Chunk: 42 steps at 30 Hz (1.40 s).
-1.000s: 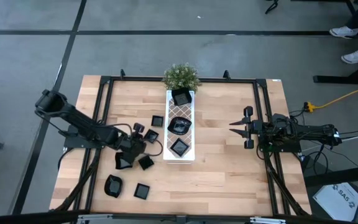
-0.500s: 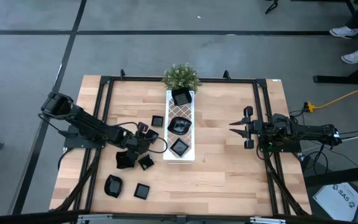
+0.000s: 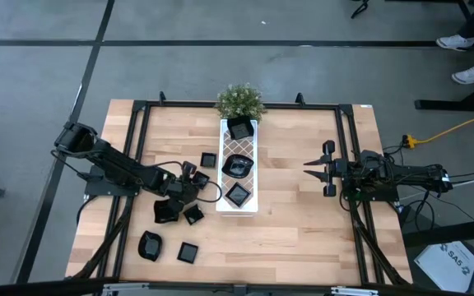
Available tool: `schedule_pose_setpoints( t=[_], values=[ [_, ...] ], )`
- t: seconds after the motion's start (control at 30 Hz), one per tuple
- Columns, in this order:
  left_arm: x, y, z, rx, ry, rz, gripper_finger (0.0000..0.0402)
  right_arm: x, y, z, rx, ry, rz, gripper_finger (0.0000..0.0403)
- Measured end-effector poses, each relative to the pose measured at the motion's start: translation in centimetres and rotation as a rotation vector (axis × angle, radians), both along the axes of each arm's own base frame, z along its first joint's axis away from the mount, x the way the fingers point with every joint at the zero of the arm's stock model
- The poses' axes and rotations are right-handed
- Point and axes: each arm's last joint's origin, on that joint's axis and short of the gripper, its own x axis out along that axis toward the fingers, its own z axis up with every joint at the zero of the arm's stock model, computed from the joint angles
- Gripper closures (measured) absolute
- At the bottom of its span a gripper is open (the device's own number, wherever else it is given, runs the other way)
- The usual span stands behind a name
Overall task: Pick & Place Mini shaped plates
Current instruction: Stack the square plate on top of the square plate on the shelf
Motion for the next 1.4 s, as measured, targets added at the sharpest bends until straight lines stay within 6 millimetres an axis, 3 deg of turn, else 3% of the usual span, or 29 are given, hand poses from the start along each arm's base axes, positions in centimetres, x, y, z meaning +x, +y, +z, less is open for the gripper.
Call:
schedule_pose_setpoints(
  t=[0.4, 0.83, 1.4],
  values=[
    [0.8, -1.0, 1.3, -0.026, -0.029, -0.004, 0.0399, 0.0, 0.0, 0.0, 0.000, -0.001, 0.000, 0.0301],
    [0.5, -2.1, 2.3, -0.027, -0.005, 0.082, 0.0399, 0.0, 0.0, 0.0, 0.000, 0.000, 0.000, 0.0301],
    [-0.5, -2.6, 6.0, -0.051, -0.038, 0.177, 0.0399, 0.0, 0.0, 0.0, 0.000, 0.000, 0.000, 0.0301]
  ],
)
